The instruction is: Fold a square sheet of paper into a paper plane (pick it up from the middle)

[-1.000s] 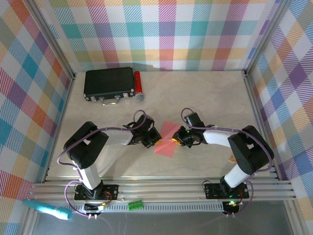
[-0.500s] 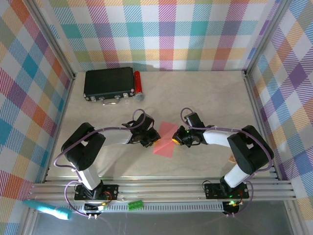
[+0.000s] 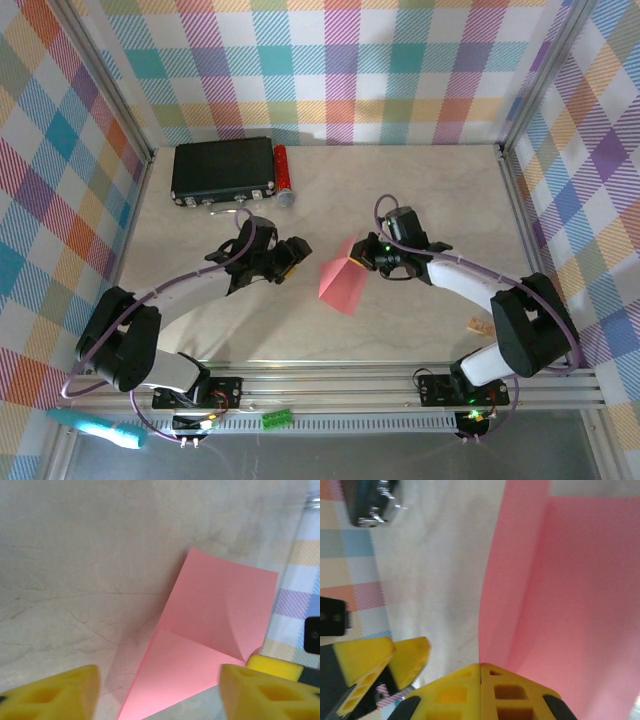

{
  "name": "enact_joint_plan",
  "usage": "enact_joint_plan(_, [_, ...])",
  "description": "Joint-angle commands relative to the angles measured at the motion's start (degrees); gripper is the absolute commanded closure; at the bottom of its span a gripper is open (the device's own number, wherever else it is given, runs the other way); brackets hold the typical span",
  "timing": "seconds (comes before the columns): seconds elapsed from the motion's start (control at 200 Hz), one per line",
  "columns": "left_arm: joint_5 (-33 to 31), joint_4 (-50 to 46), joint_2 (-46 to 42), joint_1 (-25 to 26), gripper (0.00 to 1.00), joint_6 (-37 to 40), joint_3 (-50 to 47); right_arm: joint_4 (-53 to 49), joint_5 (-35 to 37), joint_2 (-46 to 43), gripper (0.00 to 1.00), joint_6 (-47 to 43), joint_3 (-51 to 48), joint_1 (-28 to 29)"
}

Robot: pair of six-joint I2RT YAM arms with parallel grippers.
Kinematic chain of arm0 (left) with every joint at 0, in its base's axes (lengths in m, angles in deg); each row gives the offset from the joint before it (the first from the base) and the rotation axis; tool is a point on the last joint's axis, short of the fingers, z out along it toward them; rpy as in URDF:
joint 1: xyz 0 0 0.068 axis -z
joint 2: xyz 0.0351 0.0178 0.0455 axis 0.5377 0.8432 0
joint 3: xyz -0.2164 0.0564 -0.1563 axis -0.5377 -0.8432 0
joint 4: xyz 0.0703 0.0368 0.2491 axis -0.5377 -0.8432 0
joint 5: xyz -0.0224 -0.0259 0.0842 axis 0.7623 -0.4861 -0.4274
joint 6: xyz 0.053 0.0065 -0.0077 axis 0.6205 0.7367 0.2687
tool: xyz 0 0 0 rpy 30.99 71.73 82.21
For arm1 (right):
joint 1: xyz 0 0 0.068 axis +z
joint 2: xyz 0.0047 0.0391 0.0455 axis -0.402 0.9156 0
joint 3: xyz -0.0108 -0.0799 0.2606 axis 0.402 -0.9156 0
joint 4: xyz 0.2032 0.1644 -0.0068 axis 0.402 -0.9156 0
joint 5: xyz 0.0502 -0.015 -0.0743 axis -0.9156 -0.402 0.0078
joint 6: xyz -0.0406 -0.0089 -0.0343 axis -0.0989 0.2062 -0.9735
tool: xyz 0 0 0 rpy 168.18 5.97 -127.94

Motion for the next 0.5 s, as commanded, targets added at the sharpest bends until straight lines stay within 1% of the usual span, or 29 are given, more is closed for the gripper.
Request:
enact_joint_plan(0.0, [7.1,7.0,-2.4,-0.8,0.21,1.1,-1.8,-1.2,-6.4,-1.1,0.94,-4.7,4.9,-0.8])
enact_joint_plan(0.06, [10.1,10.4,-2.6,-0.9,0.14,0.1,-2.3,-1.8,-8.8,-0.9,0.94,-5.5,7.2,-0.9])
enact_joint_plan(0.12, [13.0,14.5,-2.0,-1.0,0.07,-2.6,-3.1,-2.1,-11.0,-0.8,0.94,-5.6,9.0,-0.9])
enact_joint_plan(0.22, [15.6,21.8,-1.0,-1.0,0.0,-6.8,-4.8,-1.6,-14.3,-0.7,0.93,-5.3,11.3,-1.0])
enact_joint_plan(0.41, [19.0,33.6,0.2,-1.4,0.0,-12.1,-6.5,-1.0,-17.9,-0.7,0.93,-4.6,12.9,-1.4])
enact_joint_plan(0.49, [20.4,36.4,1.0,-1.4,0.01,-13.6,-6.2,-0.6,-18.8,-0.7,0.93,-4.2,12.7,-1.9])
